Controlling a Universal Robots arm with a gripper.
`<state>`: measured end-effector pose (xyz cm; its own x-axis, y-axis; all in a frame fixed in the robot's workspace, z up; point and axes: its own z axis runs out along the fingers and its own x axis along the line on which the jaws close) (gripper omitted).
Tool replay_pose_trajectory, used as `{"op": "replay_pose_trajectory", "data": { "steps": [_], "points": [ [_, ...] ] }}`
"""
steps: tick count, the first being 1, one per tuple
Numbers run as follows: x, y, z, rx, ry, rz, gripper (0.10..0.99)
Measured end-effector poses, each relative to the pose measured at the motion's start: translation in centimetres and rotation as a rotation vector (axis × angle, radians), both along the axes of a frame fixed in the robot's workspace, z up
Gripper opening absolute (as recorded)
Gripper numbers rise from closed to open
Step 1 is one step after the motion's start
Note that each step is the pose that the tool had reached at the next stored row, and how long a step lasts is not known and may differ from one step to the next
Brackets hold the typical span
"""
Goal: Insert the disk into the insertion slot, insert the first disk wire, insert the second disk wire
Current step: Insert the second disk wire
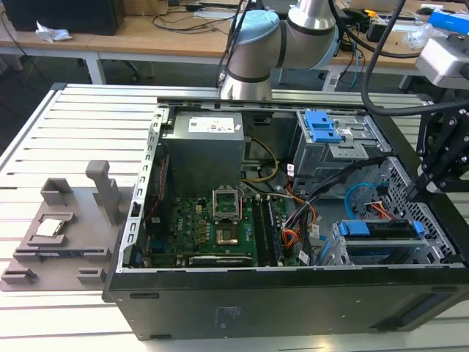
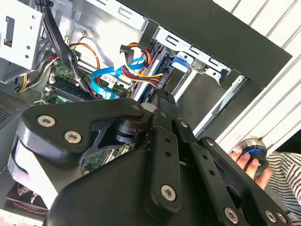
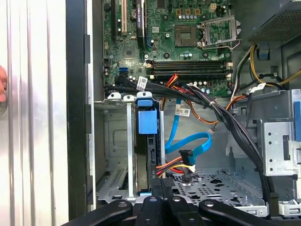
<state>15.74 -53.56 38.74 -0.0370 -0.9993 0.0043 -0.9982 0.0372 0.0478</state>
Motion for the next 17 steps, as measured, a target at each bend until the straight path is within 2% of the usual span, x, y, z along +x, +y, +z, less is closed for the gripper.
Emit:
{"op": "replay_pose_trajectory", "data": {
  "steps": [5,6,7,8,9,10,17],
  "points": [
    [0.00,0.00,0.02,0.000,0.0000,0.000,0.106],
    [0.00,0.00,0.02,0.000,0.0000,0.000,0.169],
    [0.00,0.00,0.02,0.000,0.0000,0.000,0.169],
    [0.00,0.00,0.02,0.000,0.0000,0.000,0.235],
    [0.00,0.00,0.02,0.000,0.0000,0.000,0.235],
    [0.00,0.02,0.03,0.000,0.0000,0.000,0.298],
    [-0.75,1.36,-0.37,0.000,0.0000,0.016,0.298]
  ]
}}
